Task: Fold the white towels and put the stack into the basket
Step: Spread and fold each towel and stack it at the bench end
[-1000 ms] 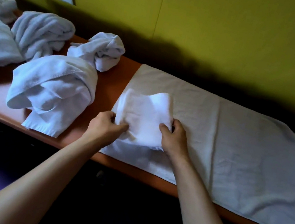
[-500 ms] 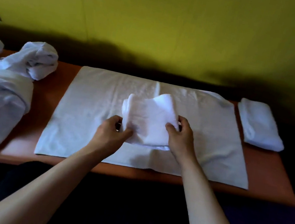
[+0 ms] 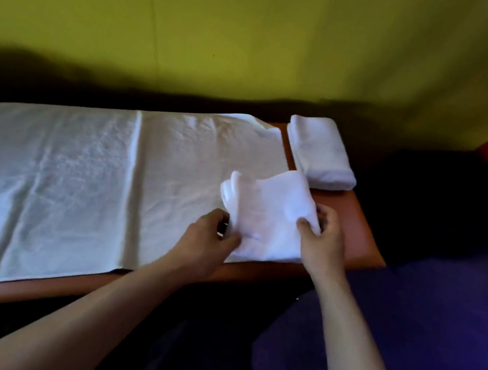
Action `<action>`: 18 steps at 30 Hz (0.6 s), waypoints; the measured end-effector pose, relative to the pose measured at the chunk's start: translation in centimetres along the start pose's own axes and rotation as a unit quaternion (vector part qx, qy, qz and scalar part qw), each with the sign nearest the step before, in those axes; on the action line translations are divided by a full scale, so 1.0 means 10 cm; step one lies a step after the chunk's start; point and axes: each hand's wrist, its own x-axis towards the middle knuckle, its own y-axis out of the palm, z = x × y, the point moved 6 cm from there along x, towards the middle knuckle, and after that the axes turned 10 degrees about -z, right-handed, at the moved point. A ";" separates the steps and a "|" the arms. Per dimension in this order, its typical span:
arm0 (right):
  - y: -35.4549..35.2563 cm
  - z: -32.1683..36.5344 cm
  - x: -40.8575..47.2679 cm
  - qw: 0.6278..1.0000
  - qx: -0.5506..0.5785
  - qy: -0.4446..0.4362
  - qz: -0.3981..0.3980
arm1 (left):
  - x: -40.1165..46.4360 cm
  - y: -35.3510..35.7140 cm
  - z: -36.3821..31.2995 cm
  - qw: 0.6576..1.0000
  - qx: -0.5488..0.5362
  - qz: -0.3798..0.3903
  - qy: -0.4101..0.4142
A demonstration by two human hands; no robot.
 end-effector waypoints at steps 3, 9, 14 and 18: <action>-0.43 -0.20 0.30 0.998 -0.042 -0.030 -0.032 | 0.05 0.50 -0.26 0.999 0.023 0.027 0.042; -1.01 -0.46 0.82 0.993 -0.069 -0.059 -0.081 | 0.22 1.20 -0.70 0.996 0.002 0.053 0.074; -0.99 -0.56 0.98 0.950 -0.277 -0.117 -0.084 | 0.35 1.54 -0.61 0.972 0.196 0.081 0.098; -0.70 -0.42 0.67 0.908 -0.324 -0.253 -0.076 | 0.32 1.42 -0.43 0.941 0.263 0.021 0.213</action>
